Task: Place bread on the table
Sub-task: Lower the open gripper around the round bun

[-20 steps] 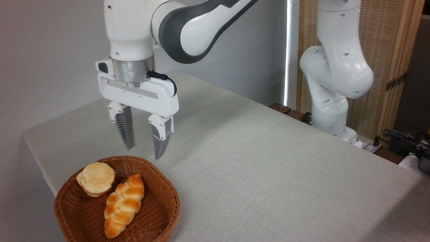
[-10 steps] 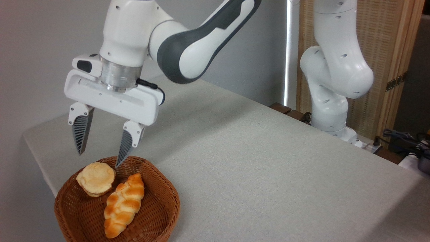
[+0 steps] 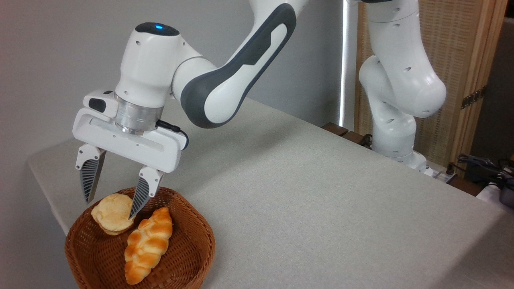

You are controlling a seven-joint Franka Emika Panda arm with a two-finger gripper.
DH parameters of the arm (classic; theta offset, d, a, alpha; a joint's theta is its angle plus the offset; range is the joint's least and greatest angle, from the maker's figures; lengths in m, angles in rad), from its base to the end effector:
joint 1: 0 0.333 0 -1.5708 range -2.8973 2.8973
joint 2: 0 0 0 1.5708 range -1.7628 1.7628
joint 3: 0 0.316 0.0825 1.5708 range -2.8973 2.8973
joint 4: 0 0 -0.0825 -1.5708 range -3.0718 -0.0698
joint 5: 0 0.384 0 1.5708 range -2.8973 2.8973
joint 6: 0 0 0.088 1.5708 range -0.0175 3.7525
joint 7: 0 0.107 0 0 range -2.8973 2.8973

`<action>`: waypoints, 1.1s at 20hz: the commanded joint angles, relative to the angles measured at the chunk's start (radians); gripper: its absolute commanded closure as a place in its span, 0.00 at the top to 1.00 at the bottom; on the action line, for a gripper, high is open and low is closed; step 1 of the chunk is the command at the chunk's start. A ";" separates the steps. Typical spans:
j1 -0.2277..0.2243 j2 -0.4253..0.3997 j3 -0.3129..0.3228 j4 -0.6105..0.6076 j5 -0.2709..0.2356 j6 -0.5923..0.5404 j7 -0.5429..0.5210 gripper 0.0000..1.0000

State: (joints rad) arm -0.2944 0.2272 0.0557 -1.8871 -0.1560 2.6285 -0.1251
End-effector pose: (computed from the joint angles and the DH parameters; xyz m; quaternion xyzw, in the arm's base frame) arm 0.6338 -0.1528 0.4445 0.9660 -0.0012 0.2410 0.0935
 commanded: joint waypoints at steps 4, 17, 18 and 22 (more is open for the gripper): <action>-0.002 0.017 -0.004 0.013 -0.002 0.013 -0.002 1.00; 0.003 0.009 0.006 0.013 0.026 -0.099 -0.014 1.00; 0.003 0.011 0.003 0.013 0.026 -0.099 -0.013 1.00; 0.000 0.024 -0.007 0.016 0.024 -0.094 -0.013 1.00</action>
State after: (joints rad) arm -0.2933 0.2377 0.0554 -1.8856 -0.1472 2.5547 -0.1251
